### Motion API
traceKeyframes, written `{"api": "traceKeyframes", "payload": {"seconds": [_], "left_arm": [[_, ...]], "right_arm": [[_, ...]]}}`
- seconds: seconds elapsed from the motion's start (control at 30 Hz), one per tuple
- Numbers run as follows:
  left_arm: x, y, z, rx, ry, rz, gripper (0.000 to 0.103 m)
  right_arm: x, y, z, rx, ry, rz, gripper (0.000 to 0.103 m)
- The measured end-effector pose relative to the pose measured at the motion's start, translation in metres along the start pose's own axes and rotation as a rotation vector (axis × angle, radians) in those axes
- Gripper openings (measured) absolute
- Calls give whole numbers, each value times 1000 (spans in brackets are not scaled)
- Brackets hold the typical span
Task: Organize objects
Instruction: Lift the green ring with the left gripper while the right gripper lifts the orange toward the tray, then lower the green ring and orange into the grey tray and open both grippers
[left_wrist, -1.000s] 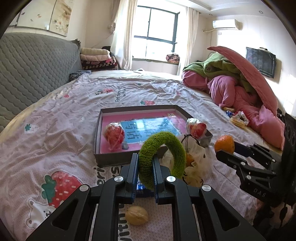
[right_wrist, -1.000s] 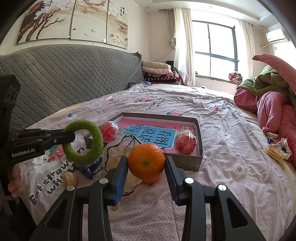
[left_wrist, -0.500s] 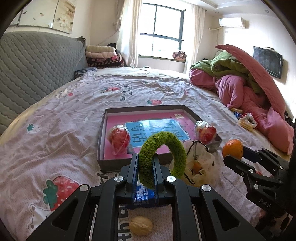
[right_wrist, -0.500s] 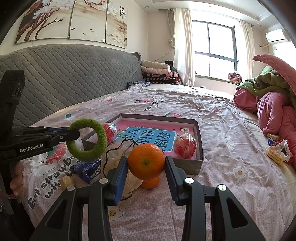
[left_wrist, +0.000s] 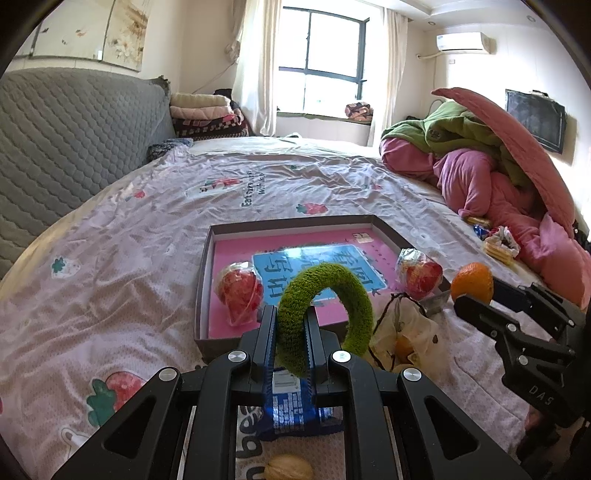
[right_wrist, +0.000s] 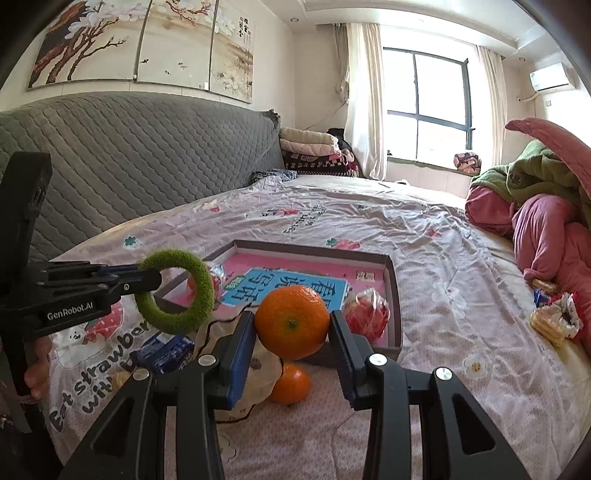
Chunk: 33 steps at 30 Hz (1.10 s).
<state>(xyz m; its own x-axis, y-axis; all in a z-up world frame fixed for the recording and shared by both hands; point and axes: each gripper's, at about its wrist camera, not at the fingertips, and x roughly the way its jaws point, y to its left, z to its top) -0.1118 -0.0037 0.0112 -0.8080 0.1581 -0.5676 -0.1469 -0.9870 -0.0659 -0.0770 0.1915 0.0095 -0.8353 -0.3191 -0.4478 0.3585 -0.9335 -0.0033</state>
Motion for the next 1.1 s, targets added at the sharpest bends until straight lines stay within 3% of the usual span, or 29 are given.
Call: {"api": "traceKeyframes", "payload": {"seconds": [1.1], "left_arm": [[48,7,42,-22,-14,-8,14]], "right_arm": [[55,-13,26,-32,26,-2,41]]}}
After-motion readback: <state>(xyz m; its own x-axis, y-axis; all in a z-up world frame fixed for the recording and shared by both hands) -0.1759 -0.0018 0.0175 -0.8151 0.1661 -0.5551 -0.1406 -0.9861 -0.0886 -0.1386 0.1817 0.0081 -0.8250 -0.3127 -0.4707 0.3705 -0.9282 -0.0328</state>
